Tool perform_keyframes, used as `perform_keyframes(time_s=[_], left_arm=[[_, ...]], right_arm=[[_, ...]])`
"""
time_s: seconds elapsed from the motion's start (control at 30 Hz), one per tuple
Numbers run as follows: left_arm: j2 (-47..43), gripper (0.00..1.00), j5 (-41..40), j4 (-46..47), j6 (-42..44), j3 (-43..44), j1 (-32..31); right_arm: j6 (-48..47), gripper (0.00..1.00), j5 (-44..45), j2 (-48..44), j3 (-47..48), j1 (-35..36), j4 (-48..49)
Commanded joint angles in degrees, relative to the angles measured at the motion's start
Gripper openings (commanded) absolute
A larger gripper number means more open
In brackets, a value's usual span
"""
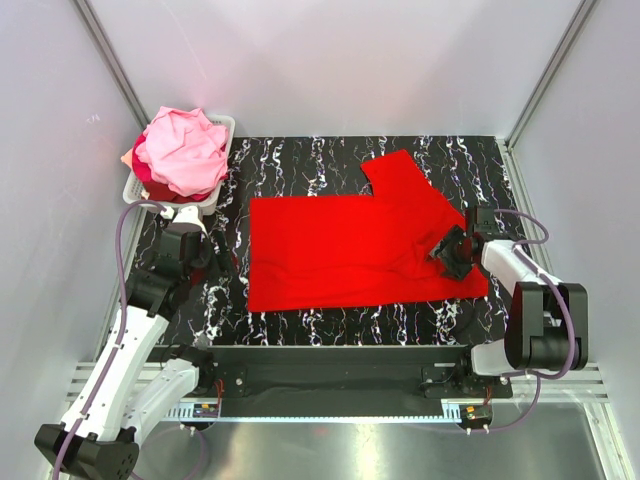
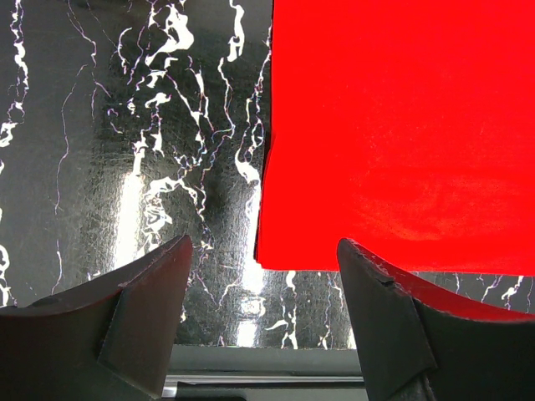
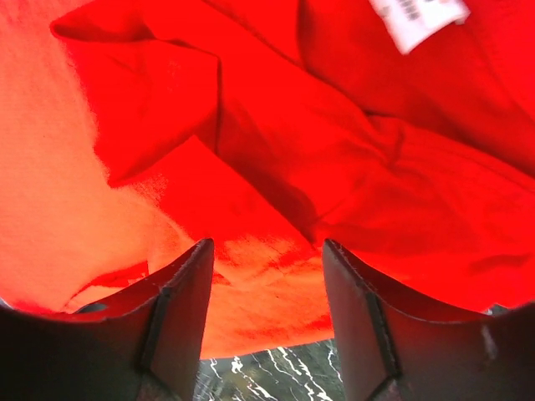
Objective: Fold and stack the t-shirts
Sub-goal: Fold the tshirt
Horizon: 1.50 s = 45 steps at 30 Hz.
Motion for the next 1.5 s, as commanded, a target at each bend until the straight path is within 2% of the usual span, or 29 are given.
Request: perform_keyframes(time_s=[0.0,0.2,0.33,0.47,0.53,0.57,0.67,0.97,1.0,1.13,1.17,1.2,1.3,1.4,1.47], left_arm=[[-0.1,0.76,-1.1,2.3,0.9,0.5,-0.1],[0.1,0.76,-1.1,2.3,0.8,0.4,-0.1],[0.1,0.76,-1.2,2.3,0.8,0.5,-0.2],[0.2,0.76,-1.2,2.3,0.8,0.5,-0.1],[0.1,0.76,-1.2,2.2,0.8,0.5,-0.1],[0.1,0.76,-1.2,2.3,0.8,0.5,-0.1],[0.0,0.76,-1.3,2.2,0.8,0.5,-0.1],[-0.1,0.76,-1.3,2.3,0.9,0.5,-0.1],[-0.1,0.76,-1.3,2.3,0.9,0.5,-0.1],[-0.3,0.76,-1.4,2.3,0.8,0.5,-0.1],[-0.3,0.76,-1.4,2.3,0.9,0.5,-0.1],[-0.2,0.76,-1.4,2.4,0.8,0.4,-0.1],[-0.3,0.76,-1.4,2.4,0.8,0.5,-0.1],[-0.5,0.76,-1.4,2.4,0.9,0.4,-0.1],[-0.6,0.76,-1.3,2.4,0.9,0.4,-0.1]], right_arm=[[0.7,0.61,-0.5,1.3,2.0,1.5,3.0],[1.2,0.56,-0.4,2.6,1.7,2.2,3.8],[1.2,0.47,-0.3,2.7,1.5,2.2,4.1],[1.2,0.27,-0.5,3.0,1.5,2.2,4.3],[1.2,0.19,-0.6,3.2,1.4,2.2,4.4],[1.2,0.11,-0.8,3.1,1.4,2.2,4.5],[1.1,0.00,-1.1,3.1,1.1,2.2,4.9],[1.9,0.00,-3.0,1.4,0.6,2.2,6.0],[2.0,0.00,-3.4,1.0,0.7,3.8,6.0],[1.5,0.01,-2.7,0.1,2.9,4.2,2.7],[1.3,0.15,-1.7,-0.5,3.1,4.2,1.0],[1.2,0.24,-1.1,-1.9,3.3,4.0,0.1],[1.1,0.45,0.1,-5.7,2.2,4.1,-1.9],[0.4,0.51,0.9,-8.2,0.8,4.2,-3.5],[0.0,0.51,1.0,-8.9,-0.3,4.2,-3.6]])
